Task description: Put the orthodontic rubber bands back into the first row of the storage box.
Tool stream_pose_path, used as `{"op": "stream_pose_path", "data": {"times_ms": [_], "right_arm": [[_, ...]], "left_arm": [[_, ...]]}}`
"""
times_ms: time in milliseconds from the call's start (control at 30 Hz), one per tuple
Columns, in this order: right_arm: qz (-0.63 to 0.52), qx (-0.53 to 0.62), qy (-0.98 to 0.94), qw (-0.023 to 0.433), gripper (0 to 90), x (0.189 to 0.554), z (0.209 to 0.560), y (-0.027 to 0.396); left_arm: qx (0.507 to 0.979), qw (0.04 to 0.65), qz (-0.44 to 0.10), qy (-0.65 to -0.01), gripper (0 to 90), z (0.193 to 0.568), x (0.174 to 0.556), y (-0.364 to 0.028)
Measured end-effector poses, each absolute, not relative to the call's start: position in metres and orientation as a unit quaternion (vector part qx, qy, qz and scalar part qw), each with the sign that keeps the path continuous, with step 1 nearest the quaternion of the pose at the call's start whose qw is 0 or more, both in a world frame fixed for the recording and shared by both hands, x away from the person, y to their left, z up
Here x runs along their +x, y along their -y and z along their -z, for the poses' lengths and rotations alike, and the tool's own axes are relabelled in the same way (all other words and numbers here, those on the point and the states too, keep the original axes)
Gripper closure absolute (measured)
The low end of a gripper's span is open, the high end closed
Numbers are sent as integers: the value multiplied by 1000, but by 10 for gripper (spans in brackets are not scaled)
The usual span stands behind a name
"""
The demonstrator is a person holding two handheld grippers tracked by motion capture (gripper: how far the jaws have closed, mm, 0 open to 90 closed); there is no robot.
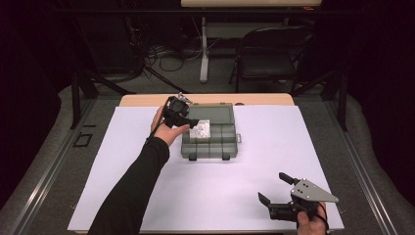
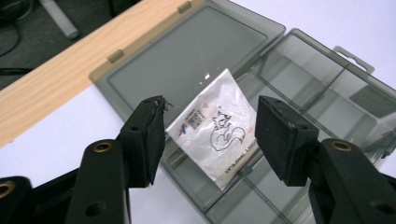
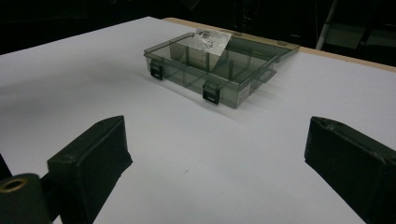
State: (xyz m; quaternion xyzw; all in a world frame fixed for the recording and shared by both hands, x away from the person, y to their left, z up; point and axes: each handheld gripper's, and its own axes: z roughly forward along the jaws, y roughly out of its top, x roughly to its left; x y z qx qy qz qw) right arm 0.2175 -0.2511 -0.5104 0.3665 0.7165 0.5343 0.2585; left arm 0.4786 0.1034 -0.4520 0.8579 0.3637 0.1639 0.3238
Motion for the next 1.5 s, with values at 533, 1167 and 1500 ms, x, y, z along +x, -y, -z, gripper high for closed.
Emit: {"op": "stream_pose_path", "data": {"times_ms": [533,1167,1500], "right_arm": [[-517,365,-735,242,56,217,508,253],[-516,364,-736,242,56,218,508,252],[-516,365,-736,243,57,218,508,252]], "left_arm": [[825,377,-156,-390,375,433,460,-135],[817,443,-116,-351,165,435,422,-148],[809,466,-120,-338,127,445,386,-158]]}}
